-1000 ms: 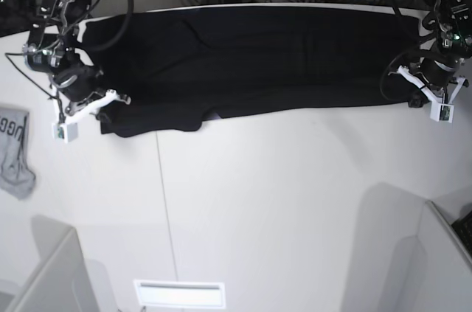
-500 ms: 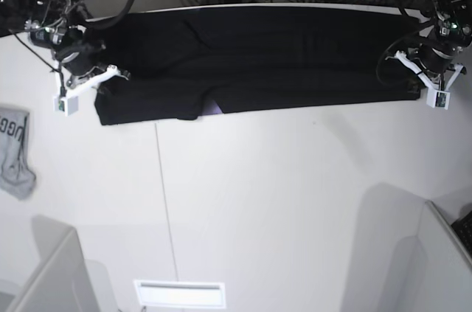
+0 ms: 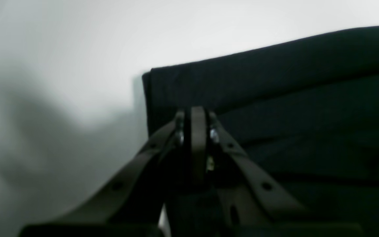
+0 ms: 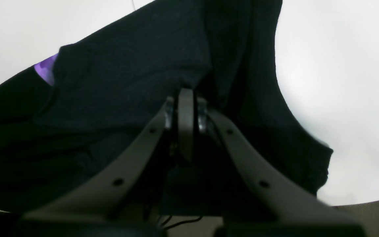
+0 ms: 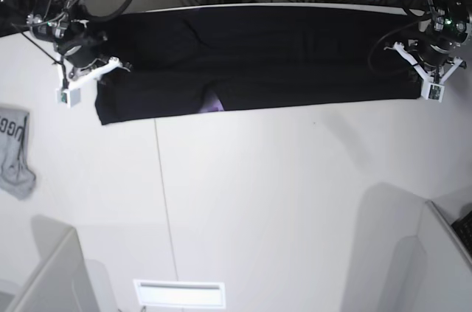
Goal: Fold the T-shirt properly
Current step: 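Release the hem and raise both grippers off the folded shirt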
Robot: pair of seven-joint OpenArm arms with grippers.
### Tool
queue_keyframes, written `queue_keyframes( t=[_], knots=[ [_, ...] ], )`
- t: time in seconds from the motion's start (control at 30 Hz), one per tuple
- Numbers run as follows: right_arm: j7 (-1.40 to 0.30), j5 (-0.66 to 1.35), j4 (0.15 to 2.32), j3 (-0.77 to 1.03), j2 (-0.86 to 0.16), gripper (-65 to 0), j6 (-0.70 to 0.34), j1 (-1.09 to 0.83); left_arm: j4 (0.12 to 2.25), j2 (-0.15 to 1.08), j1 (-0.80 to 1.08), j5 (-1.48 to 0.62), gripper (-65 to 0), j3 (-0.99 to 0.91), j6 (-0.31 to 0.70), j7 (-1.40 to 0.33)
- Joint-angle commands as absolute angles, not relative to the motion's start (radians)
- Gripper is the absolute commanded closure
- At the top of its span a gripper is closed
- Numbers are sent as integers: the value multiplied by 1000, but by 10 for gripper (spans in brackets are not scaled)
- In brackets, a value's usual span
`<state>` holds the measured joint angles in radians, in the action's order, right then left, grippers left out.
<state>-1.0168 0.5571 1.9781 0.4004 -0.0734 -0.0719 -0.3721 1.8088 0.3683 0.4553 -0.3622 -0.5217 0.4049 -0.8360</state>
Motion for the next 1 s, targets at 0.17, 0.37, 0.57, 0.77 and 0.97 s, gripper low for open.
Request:
queue_keyframes(
  t=[0.17, 0.37, 0.57, 0.77, 0.97],
  knots=[
    [-1003, 562, 1968, 409, -81, -6, -76, -383, 1824, 378, 470, -352, 0, -513, 406, -823],
    [-992, 561, 1969, 410, -81, -318, -76, -403, 1828, 383, 481, -352, -212, -524, 406, -823],
    [-869, 562, 2008, 426, -81, -318, -76, -452, 1862, 377, 510, -361, -553, -576, 406, -823],
    [-736, 562, 2011, 325, -122, -147, -85, -481, 1939, 298, 516, -363, -411, -602, 406, -819],
    [-736, 561, 1971, 254, -140, 0, -77, -447, 1916, 213, 479, -352, 0, -601, 406, -817]
  ],
)
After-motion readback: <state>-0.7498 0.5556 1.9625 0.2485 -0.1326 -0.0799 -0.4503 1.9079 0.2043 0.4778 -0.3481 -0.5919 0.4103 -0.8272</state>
